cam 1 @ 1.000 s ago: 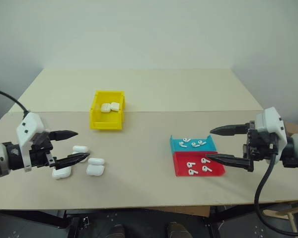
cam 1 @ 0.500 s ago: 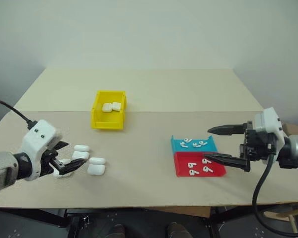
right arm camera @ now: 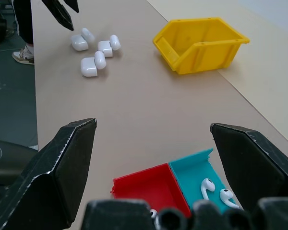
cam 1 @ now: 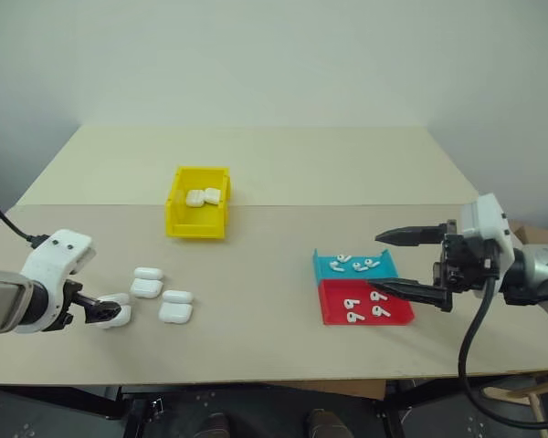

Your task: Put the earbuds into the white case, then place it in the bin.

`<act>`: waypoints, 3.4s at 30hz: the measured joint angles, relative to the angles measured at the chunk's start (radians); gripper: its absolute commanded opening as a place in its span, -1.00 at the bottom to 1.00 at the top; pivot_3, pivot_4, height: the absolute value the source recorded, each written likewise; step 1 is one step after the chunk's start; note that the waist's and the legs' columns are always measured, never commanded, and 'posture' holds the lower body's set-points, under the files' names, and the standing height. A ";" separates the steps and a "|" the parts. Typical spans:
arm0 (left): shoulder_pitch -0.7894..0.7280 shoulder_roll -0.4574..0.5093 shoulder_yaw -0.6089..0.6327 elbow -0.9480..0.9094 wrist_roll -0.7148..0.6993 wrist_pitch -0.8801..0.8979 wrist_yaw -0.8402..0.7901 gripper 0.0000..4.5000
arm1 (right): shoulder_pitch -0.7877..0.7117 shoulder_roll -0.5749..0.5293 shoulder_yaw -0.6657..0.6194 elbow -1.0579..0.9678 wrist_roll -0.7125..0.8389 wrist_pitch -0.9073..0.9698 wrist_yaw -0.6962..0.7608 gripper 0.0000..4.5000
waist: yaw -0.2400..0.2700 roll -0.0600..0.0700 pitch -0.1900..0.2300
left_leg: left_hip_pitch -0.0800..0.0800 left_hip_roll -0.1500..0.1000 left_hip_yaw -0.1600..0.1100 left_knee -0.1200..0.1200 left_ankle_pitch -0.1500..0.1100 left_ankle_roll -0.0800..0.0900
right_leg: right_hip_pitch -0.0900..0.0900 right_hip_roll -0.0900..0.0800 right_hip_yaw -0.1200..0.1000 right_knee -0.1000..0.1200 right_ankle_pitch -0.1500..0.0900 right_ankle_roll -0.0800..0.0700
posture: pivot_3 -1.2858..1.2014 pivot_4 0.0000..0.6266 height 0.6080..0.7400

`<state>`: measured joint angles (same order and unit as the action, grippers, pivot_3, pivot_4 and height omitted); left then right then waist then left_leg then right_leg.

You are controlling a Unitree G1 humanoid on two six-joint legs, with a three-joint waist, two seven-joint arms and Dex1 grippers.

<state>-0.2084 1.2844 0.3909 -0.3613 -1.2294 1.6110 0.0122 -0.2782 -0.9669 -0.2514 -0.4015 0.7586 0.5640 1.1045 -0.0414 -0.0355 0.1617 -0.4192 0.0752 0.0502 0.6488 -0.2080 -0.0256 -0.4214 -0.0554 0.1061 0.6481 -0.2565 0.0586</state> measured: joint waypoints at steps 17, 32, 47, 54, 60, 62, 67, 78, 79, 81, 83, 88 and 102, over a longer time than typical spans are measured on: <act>0.115 0.020 -0.261 0.140 -0.734 -0.428 0.790 1.00 | -0.019 0.011 0.010 0.000 -0.002 0.000 -0.017 0.99 | 0.024 -0.001 0.000 | 0.001 -0.001 0.002 -0.001 0.000 -0.001 | 0.000 -0.001 0.000 0.000 0.000 -0.001 | 0.03 -0.52 1.00; -0.063 -0.104 -0.356 0.245 -0.736 -0.435 0.912 1.00 | -0.018 0.022 0.010 -0.022 -0.001 0.000 -0.037 0.99 | 0.043 -0.001 0.000 | 0.000 -0.002 0.001 -0.001 0.001 -0.001 | 0.000 -0.002 0.000 -0.001 0.000 -0.001 | 0.03 -0.52 1.00; -0.065 -0.133 -0.361 0.233 -0.740 -0.450 0.966 0.22 | 0.004 0.022 0.008 -0.026 -0.001 0.000 -0.045 1.00 | 0.045 -0.001 0.000 | 0.001 -0.003 0.001 -0.001 0.001 -0.002 | 0.001 -0.002 0.000 -0.001 0.000 -0.001 | 0.03 -0.52 1.00; -0.007 -0.035 -0.332 0.154 -0.739 -0.461 0.973 0.22 | 0.018 0.029 0.002 -0.043 0.001 0.000 -0.055 1.00 | 0.043 -0.001 0.000 | 0.000 -0.003 0.001 -0.001 0.001 -0.002 | 0.000 -0.002 0.000 -0.001 0.000 -0.001 | 0.03 -0.52 1.00; 0.110 -0.075 0.030 -0.048 -0.433 -0.588 0.649 0.22 | 0.022 0.056 0.000 -0.042 0.000 -0.001 -0.075 1.00 | 0.049 -0.001 0.000 | 0.000 -0.003 0.002 -0.002 0.003 -0.005 | 0.000 -0.002 0.000 -0.002 0.000 -0.001 | 0.03 -0.52 1.00; 0.131 -0.133 0.081 -0.128 -0.278 -0.679 0.512 0.22 | 0.015 0.073 0.004 -0.039 -0.001 -0.001 -0.085 1.00 | 0.051 0.000 -0.001 | 0.001 -0.004 0.002 -0.003 0.003 -0.006 | 0.000 -0.003 0.000 -0.002 0.000 -0.002 | 0.03 -0.52 1.00; 0.143 -0.313 0.095 -0.181 -0.035 -0.888 0.093 0.22 | -0.020 0.104 0.017 -0.028 -0.011 -0.006 -0.109 1.00 | 0.051 0.000 -0.001 | 0.000 -0.004 0.001 -0.004 0.003 -0.006 | 0.001 -0.003 0.000 -0.002 0.000 -0.001 | 0.03 -0.52 1.00; -0.207 -0.595 -0.243 -0.036 0.156 -1.115 -0.719 0.22 | -0.052 0.158 0.049 -0.023 -0.042 -0.014 -0.155 1.00 | 0.045 -0.001 -0.002 | -0.001 -0.005 -0.002 -0.002 0.003 -0.005 | 0.001 -0.002 -0.001 -0.002 0.001 0.001 | 0.03 -0.52 1.00; -0.218 -0.610 -0.258 -0.023 0.172 -1.128 -0.762 0.22 | -0.052 0.158 0.049 -0.023 -0.045 -0.014 -0.156 1.00 | 0.043 -0.001 -0.002 | -0.002 -0.005 -0.002 -0.002 0.003 -0.005 | 0.001 -0.002 -0.001 -0.002 0.001 0.001 | 0.03 -0.52 1.00; -0.244 -0.638 -0.281 0.015 0.200 -1.151 -0.848 0.22 | -0.051 0.158 0.049 -0.023 -0.049 -0.014 -0.157 1.00 | 0.037 -0.001 -0.002 | -0.002 -0.005 -0.002 -0.002 0.003 -0.004 | 0.001 -0.002 -0.001 -0.002 0.001 0.001 | 0.03 -0.52 1.00; -0.294 -0.678 -0.299 0.068 0.199 -1.151 -0.938 0.22 | -0.044 0.158 0.048 -0.026 -0.051 -0.014 -0.165 1.00 | 0.036 -0.001 -0.002 | -0.002 -0.005 -0.003 0.000 0.003 -0.004 | 0.002 -0.002 -0.002 -0.002 0.001 0.001 | 0.03 -0.52 1.00; -0.345 -0.738 -0.316 0.126 0.203 -1.152 -1.102 0.22 | -0.017 0.149 0.049 -0.044 -0.065 -0.013 -0.168 1.00 | 0.028 -0.001 -0.002 | -0.003 -0.005 -0.005 0.002 0.003 -0.003 | 0.003 -0.002 -0.002 -0.002 0.001 0.001 | 0.03 -0.52 1.00; -0.278 -0.773 -0.347 0.108 0.326 -1.184 -1.224 0.22 | -0.032 -0.169 0.231 -0.102 -0.214 0.099 -0.047 1.00 | 0.022 0.000 -0.003 | -0.003 -0.005 -0.008 0.004 0.002 -0.002 | 0.004 -0.002 -0.005 -0.001 0.001 0.002 | 0.03 -0.52 1.00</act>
<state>-0.4861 0.5114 0.0437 -0.2536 -0.9033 0.4269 -1.2119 -0.3104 -1.1355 -0.0209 -0.5039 0.5450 0.6632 1.0572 -0.0190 -0.0356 0.1587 -0.4223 0.0706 0.0423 0.6528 -0.2056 -0.0277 -0.4178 -0.0577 0.1015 0.6469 -0.2560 0.0604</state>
